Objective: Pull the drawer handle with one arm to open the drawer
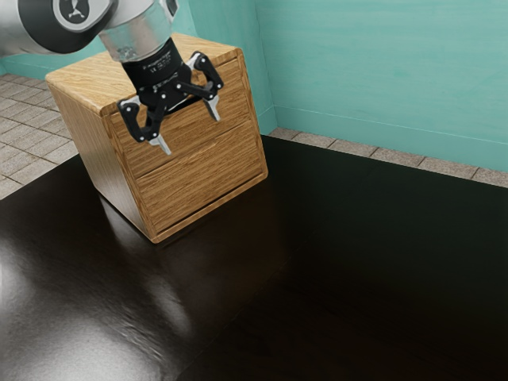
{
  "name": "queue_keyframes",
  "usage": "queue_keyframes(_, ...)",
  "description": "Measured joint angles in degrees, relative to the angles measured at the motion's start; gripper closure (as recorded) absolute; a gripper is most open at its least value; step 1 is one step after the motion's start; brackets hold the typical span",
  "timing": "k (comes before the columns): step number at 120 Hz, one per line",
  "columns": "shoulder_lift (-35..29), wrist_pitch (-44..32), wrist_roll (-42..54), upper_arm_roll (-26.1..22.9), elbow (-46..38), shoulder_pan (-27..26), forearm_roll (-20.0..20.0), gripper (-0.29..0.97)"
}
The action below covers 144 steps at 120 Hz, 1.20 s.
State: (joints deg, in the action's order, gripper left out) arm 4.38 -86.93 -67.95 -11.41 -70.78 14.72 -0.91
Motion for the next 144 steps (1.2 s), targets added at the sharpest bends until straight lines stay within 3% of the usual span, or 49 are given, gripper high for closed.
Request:
queue_keyframes(7,0.0,0.0,-0.3,-1.2,0.0,1.2,-0.1,0.00)
queue_keyframes(19,0.0,0.0,-0.7,-9.4,0.0,8.5,0.1,0.00)
queue_keyframes(30,0.0,0.1,-1.0,0.7,-0.1,-2.3,0.5,0.00)
queue_keyframes(41,1.0,0.1,-0.9,3.7,-0.4,-6.5,0.8,0.00)
queue_keyframes(60,3.8,-0.1,3.0,5.3,0.6,-5.7,3.6,0.00)
queue_keyframes(92,4.7,-1.9,23.3,5.0,0.9,-5.7,11.2,0.00)
queue_keyframes(101,4.6,-2.6,28.7,4.4,1.0,-2.8,12.1,0.00)
queue_keyframes(116,4.8,-3.5,36.9,-0.8,0.9,6.7,13.2,0.00)
queue_keyframes(144,6.1,-6.6,49.3,-5.6,4.2,7.1,18.5,0.00)
